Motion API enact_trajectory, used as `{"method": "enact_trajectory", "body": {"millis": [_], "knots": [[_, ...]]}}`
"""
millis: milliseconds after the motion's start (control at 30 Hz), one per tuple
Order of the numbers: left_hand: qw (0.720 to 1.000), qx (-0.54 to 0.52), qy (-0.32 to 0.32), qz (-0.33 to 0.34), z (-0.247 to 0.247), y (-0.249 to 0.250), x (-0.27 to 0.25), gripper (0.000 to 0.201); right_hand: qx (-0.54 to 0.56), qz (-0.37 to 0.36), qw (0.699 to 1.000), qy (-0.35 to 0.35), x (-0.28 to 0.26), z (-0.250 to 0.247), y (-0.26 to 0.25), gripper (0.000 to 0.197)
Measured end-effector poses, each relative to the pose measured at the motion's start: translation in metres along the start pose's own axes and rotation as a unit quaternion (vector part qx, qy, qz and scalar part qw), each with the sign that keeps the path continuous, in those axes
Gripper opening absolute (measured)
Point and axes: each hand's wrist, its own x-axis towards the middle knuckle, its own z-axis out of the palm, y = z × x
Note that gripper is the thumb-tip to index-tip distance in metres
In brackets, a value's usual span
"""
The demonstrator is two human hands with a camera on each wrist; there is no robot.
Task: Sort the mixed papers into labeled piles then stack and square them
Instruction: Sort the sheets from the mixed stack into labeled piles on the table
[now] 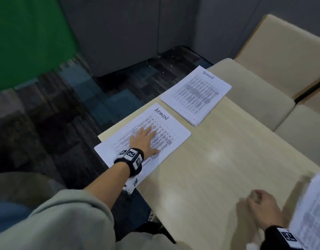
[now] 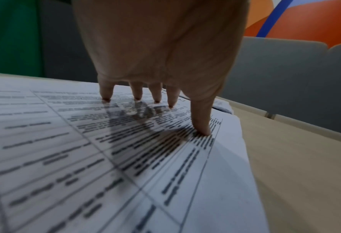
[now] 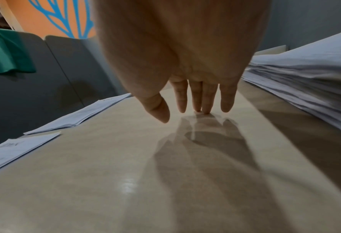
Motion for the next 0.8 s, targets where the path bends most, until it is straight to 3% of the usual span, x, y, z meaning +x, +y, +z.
{"method": "enact_trajectory", "body": {"millis": [133,267,400,467,533,700,800], "knots": [[1.0,-0.009,0.005,0.002,-0.016,0.0,0.018,0.091,0.024,0.02,1.0,0.001,-0.004,-0.009,0.0,0.045],[0.999,-0.019,0.025,-0.01,-0.029,0.01,0.032,0.085,0.118,0.047,0.992,0.01,-0.017,-0.021,0.004,0.046],[0.992,-0.029,0.119,-0.006,-0.034,0.049,0.036,0.066,0.211,0.063,0.972,0.085,-0.032,-0.043,0.011,0.035],[0.986,-0.05,0.154,0.04,-0.038,0.088,0.033,0.058,0.243,0.069,0.957,0.142,-0.035,-0.057,0.02,0.029],[0.983,-0.066,0.148,0.092,-0.039,0.136,0.028,0.052,0.258,0.075,0.946,0.182,-0.036,-0.07,0.039,0.024],[0.964,-0.139,0.071,0.217,-0.016,0.269,0.006,0.032,0.254,0.095,0.941,0.202,-0.047,-0.102,0.098,0.015],[0.946,-0.164,0.016,0.278,0.016,0.345,-0.026,0.023,0.227,0.143,0.946,0.184,-0.055,-0.119,0.143,0.014]]}}
